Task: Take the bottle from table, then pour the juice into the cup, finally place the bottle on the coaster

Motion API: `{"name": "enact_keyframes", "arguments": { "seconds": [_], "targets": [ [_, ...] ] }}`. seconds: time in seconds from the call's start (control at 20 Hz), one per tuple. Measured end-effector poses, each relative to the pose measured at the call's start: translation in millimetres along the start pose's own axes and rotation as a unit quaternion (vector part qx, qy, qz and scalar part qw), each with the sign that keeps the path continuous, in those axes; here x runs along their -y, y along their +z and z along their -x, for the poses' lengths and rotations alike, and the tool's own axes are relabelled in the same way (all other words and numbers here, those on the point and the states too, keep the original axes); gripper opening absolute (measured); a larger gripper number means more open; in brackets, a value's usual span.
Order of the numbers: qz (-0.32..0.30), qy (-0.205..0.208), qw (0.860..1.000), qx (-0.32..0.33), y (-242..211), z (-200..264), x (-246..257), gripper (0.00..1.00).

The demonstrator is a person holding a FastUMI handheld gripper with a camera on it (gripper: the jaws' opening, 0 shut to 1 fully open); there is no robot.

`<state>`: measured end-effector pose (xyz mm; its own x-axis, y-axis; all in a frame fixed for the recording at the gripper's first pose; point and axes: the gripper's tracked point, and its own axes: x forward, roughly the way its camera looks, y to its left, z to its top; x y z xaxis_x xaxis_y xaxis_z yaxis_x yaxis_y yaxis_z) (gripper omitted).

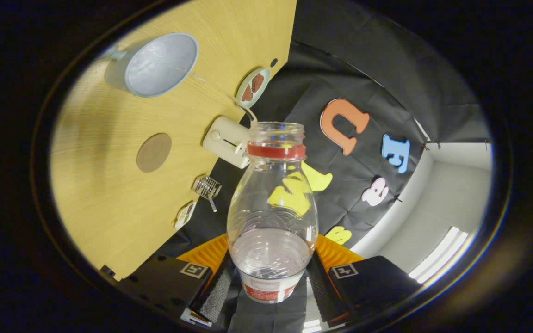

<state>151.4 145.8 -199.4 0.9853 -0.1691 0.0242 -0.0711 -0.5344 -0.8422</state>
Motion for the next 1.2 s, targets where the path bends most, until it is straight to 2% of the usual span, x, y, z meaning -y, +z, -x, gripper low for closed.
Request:
{"name": "enact_keyframes", "arguments": {
  "seconds": [1.2],
  "targets": [
    [0.023, -0.042, 0.999, -0.003, -9, 9, 43, 0.82]
  ]
}}
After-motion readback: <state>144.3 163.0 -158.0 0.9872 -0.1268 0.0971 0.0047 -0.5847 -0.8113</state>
